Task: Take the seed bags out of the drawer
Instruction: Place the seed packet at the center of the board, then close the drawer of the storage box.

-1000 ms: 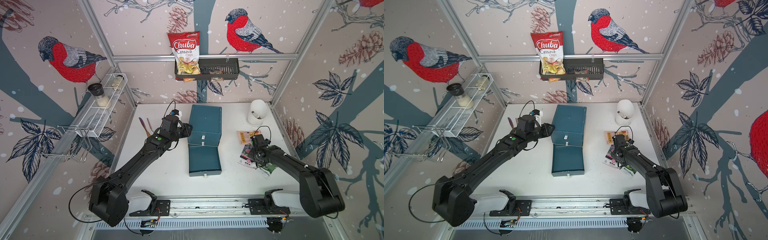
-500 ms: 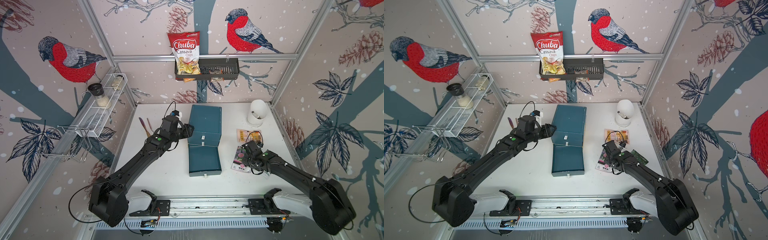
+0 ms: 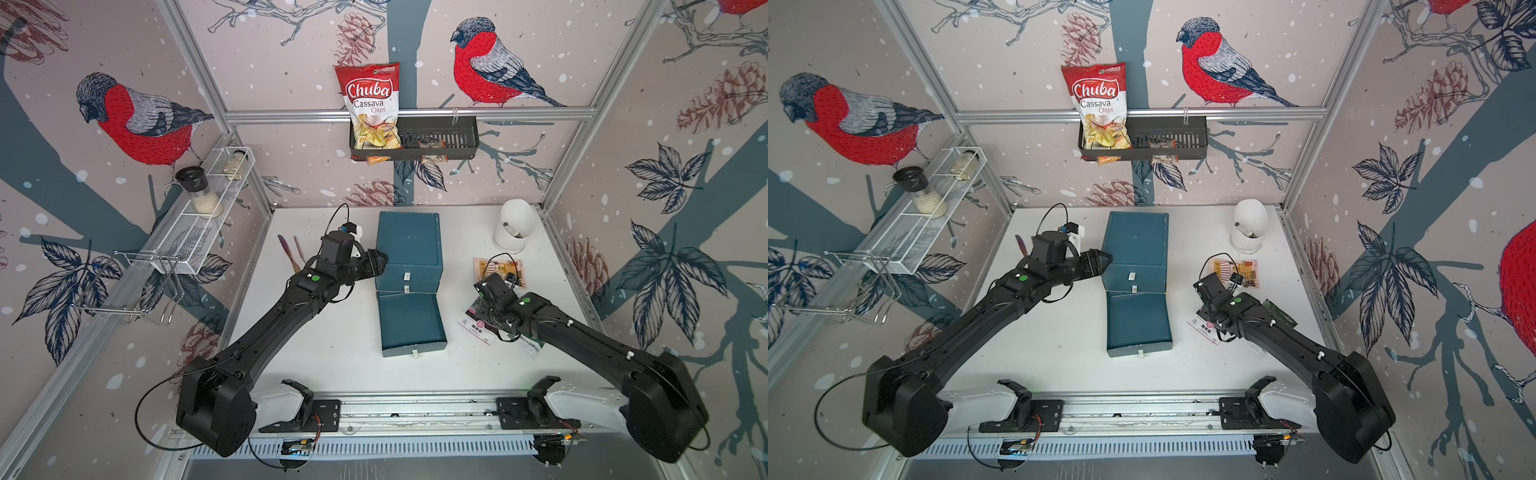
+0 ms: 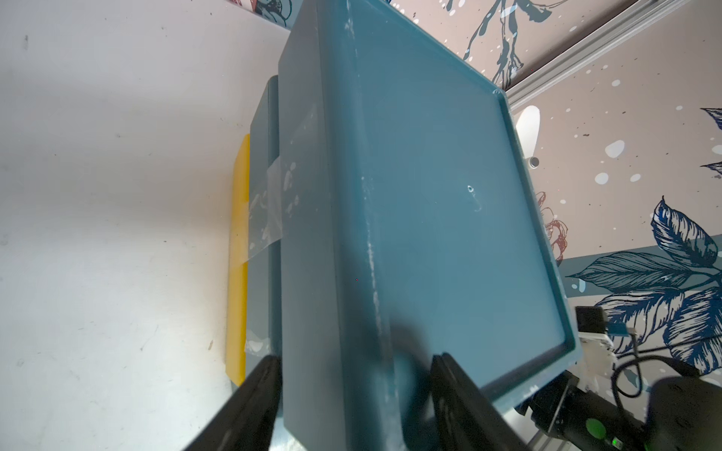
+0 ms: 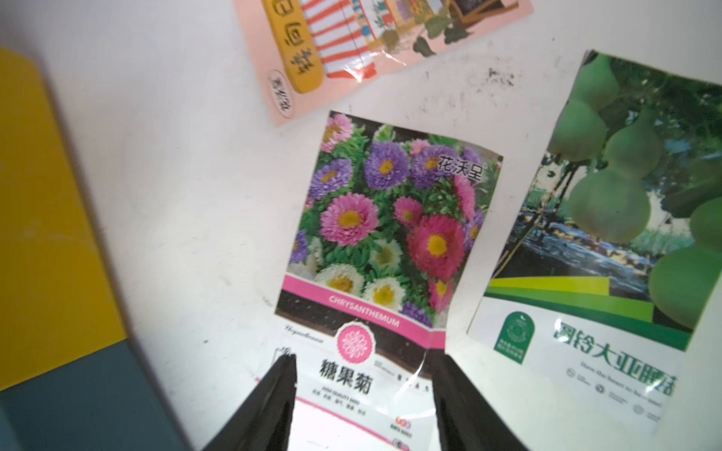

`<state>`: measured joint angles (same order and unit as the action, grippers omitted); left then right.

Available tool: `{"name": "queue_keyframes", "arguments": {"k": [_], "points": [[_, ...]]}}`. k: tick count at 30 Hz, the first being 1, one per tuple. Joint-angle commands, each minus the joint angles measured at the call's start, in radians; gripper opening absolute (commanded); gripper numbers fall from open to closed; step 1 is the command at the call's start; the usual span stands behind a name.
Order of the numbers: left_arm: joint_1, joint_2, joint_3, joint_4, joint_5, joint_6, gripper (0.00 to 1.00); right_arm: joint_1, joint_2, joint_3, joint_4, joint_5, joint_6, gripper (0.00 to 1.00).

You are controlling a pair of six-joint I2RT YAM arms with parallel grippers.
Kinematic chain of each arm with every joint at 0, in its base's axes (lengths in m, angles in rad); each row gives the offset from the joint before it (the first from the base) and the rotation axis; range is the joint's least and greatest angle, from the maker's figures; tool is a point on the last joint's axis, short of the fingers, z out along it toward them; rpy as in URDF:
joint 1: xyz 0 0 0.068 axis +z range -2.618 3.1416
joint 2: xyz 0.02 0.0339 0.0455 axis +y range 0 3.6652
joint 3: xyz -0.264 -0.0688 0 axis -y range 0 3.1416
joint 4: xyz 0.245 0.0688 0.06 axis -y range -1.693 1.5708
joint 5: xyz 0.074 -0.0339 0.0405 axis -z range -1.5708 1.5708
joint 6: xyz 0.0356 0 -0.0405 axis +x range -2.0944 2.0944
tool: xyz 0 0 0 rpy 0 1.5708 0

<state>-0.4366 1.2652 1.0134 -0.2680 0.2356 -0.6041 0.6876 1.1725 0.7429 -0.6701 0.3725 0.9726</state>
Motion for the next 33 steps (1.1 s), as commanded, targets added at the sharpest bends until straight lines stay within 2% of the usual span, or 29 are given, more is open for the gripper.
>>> {"name": "queue_keyframes", "arguments": {"k": [1,6,9,13,17,23,33], "points": [[0.014,0.010,0.024,-0.059,0.022,0.011,0.64,0.144,-0.035,0.060,-0.129,0.121,0.105,0.63],[0.022,0.025,0.040,-0.055,0.043,0.015,0.65,0.577,-0.063,0.109,-0.064,0.230,0.209,0.66],[0.024,0.032,0.042,-0.041,0.057,0.019,0.66,0.795,-0.031,0.117,0.009,0.284,0.260,0.69],[0.027,0.045,0.054,-0.032,0.059,0.029,0.67,0.950,0.063,0.124,0.121,0.273,0.292,0.74],[0.034,0.066,0.086,-0.036,0.057,0.043,0.68,0.948,0.167,0.080,0.266,0.160,0.296,0.74],[0.047,0.094,0.096,-0.008,0.060,0.058,0.69,0.867,0.278,0.059,0.320,0.084,0.305,0.71],[0.044,0.076,0.040,-0.028,0.056,0.068,0.55,0.786,0.356,0.081,0.465,0.057,0.183,0.66]]}}
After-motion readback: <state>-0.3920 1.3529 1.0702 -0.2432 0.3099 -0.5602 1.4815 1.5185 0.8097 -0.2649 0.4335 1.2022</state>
